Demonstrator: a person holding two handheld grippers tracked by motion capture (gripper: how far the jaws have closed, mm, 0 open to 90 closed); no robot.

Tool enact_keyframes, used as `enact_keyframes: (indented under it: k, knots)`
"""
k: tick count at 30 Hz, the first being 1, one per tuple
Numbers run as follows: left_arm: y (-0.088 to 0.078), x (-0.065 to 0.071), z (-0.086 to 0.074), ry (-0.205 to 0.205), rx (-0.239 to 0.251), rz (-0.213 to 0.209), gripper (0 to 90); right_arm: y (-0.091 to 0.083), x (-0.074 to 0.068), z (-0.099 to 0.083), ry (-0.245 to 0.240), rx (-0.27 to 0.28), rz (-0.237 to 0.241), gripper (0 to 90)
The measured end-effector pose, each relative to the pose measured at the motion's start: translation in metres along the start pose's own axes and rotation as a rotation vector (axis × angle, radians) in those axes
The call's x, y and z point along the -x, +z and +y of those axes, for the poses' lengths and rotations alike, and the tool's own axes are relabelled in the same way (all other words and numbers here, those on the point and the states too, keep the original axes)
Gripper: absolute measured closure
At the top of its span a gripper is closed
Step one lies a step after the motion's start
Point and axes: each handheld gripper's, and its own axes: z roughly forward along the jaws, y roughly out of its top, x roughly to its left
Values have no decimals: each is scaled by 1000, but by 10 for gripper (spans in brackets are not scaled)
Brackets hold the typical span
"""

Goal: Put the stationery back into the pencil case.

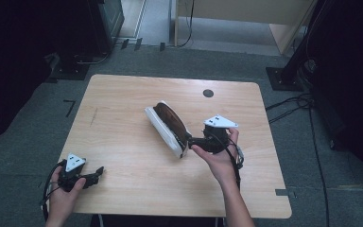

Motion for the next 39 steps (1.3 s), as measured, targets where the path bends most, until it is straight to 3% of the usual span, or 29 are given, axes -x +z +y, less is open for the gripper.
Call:
enact_keyframes:
  k: [3, 5, 13, 27, 39]
  knots:
    - [0, 0, 0, -1, 0, 0, 208, -4, 3, -5, 9, 0, -19, 87]
    - [0, 0, 0, 0, -1, 0, 207, -10, 12, -15, 42, -13, -22, 1]
    - [0, 0, 0, 0, -1, 0, 205, -21, 27, -37, 33, -41, -75, 0]
    - [0, 1, 0, 2, -3, -1, 197, -39, 59, -81, 98, -71, -151, 0]
    - [0, 1, 0, 2, -3, -2, 193, -58, 88, -108, 112, -96, -213, 0]
